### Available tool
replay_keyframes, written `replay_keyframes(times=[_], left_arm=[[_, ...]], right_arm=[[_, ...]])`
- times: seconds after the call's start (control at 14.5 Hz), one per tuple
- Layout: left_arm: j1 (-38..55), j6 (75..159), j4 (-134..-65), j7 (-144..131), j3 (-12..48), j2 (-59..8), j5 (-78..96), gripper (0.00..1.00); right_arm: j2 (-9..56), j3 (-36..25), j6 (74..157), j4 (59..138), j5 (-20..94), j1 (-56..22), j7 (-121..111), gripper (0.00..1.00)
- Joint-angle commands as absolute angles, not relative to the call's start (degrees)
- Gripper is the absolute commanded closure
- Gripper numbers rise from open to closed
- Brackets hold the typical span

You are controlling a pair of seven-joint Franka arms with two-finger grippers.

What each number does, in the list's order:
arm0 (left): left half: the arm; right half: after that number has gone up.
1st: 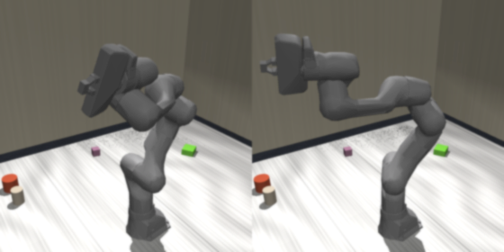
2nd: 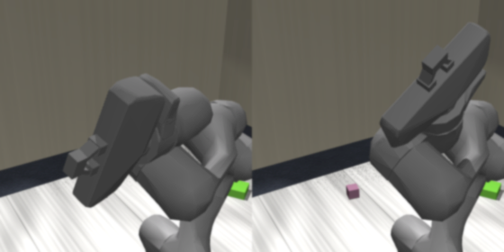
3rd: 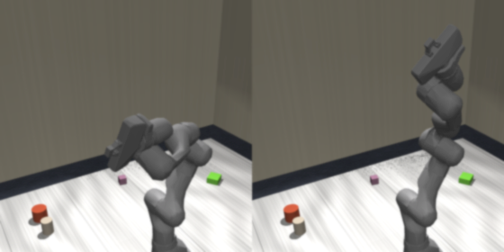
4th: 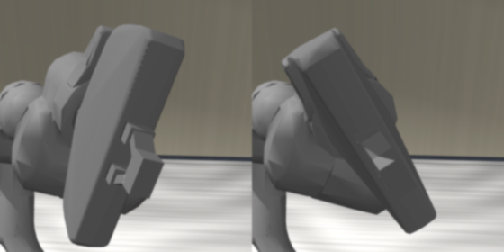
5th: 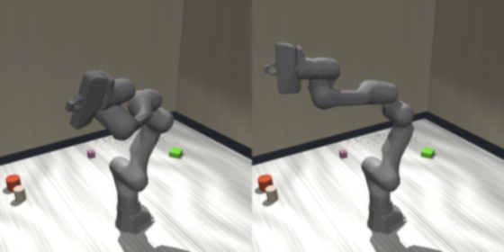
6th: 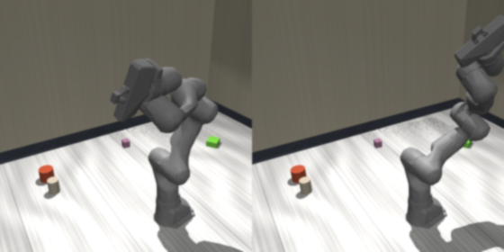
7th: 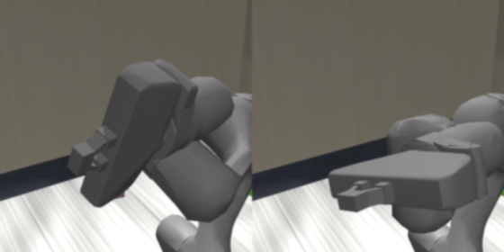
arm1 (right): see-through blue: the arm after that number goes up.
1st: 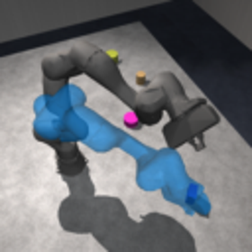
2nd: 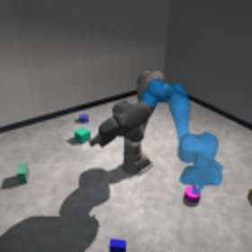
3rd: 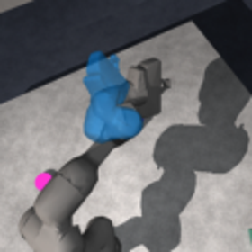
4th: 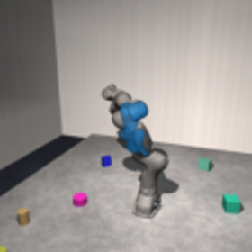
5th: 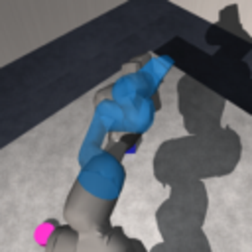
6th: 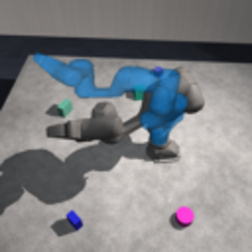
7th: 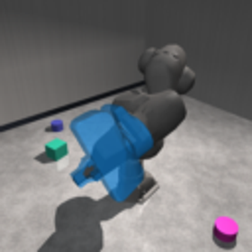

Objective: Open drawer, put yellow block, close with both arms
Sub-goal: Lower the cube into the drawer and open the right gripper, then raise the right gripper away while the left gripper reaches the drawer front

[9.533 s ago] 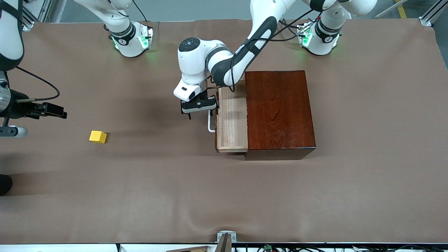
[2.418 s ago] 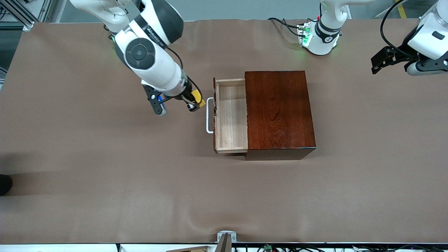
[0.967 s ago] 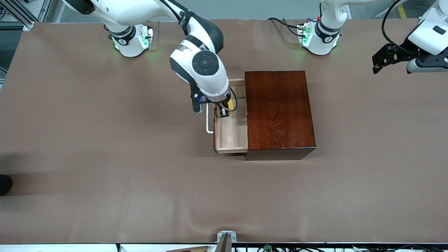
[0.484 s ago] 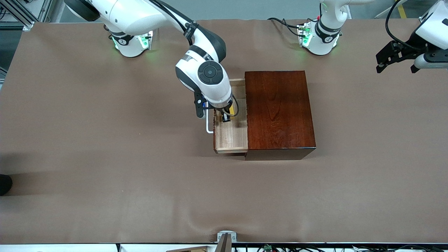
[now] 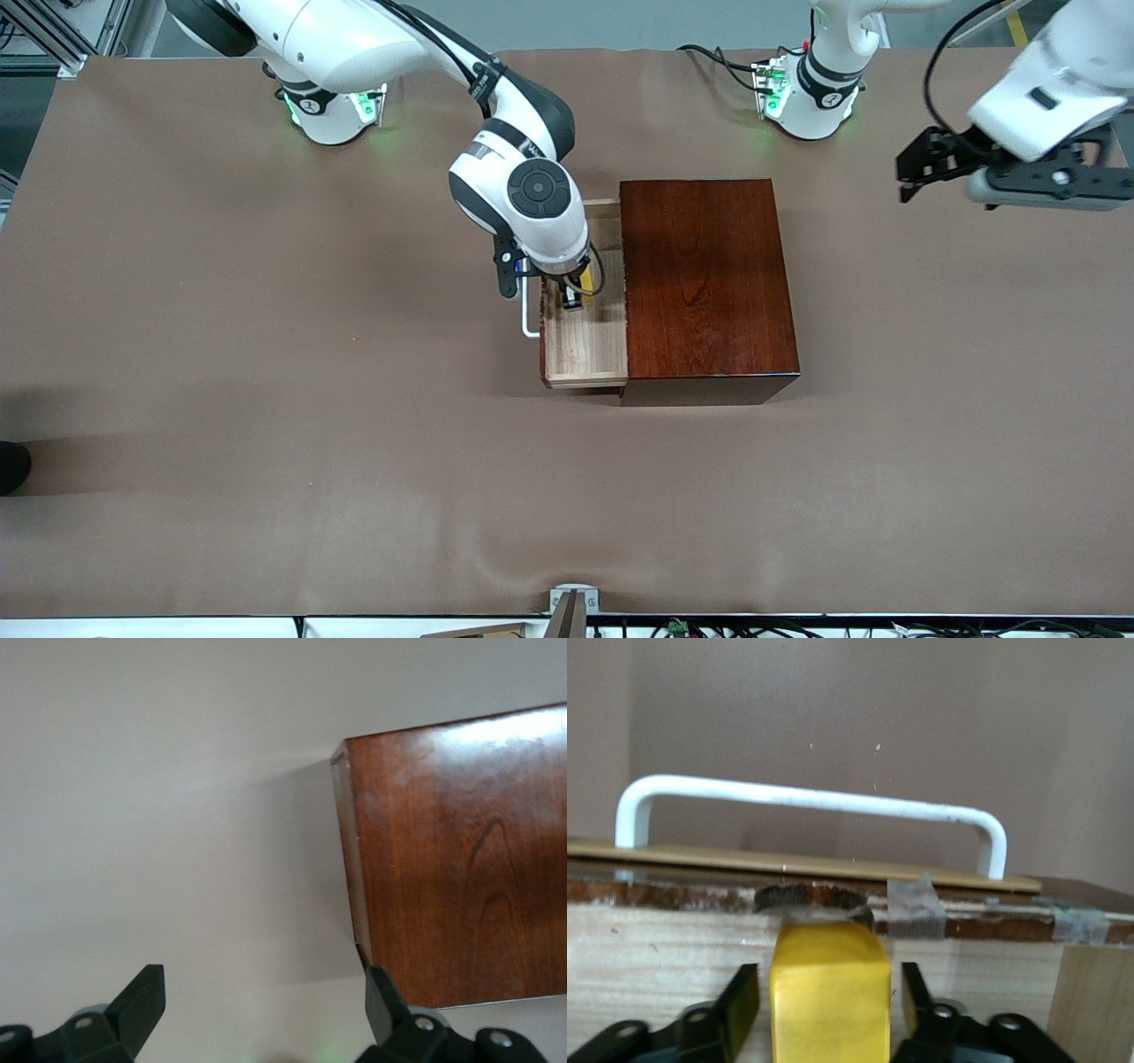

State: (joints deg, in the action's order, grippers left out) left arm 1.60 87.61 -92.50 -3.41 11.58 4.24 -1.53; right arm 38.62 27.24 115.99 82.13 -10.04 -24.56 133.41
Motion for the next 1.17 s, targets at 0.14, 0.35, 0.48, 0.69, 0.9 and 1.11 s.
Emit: replay_keyframes(times=[0.14, 0.35, 0.48, 0.69, 0.9, 1.11], left_arm=[[2.0, 86.7, -89.4, -5.4, 15.2, 1.2, 1.0, 0.0], [2.0, 86.8, -87.7, -12.3, 20.0, -2.2, 1.8, 0.0], [2.5, 86.8, -87.5, -17.9, 22.7, -4.1, 2.0, 0.0], [7.0, 88.7, -86.1, -34.0, 25.6, -8.6, 2.0, 0.0], [13.8, 92.6, -81.6, -49.3, 25.6, -15.2, 1.8, 0.0], [19.8, 101.8, -79.8, -63.2, 25.1, -20.5, 1.4, 0.0]], right_arm=[[38.2, 27.3, 111.5, 78.2, -11.6, -23.5, 134.5, 0.0], [38.2, 27.9, 105.9, 72.4, -9.9, -21.3, 133.4, 0.0], [38.2, 27.9, 102.1, 69.0, -7.4, -20.0, 130.4, 0.0], [38.1, 28.0, 96.3, 64.0, -4.7, -17.1, 125.3, 0.0], [36.8, 28.1, 92.5, 62.7, -2.7, -14.0, 119.5, 0.0], [35.2, 28.2, 90.6, 62.6, -2.5, -11.5, 115.0, 0.0]])
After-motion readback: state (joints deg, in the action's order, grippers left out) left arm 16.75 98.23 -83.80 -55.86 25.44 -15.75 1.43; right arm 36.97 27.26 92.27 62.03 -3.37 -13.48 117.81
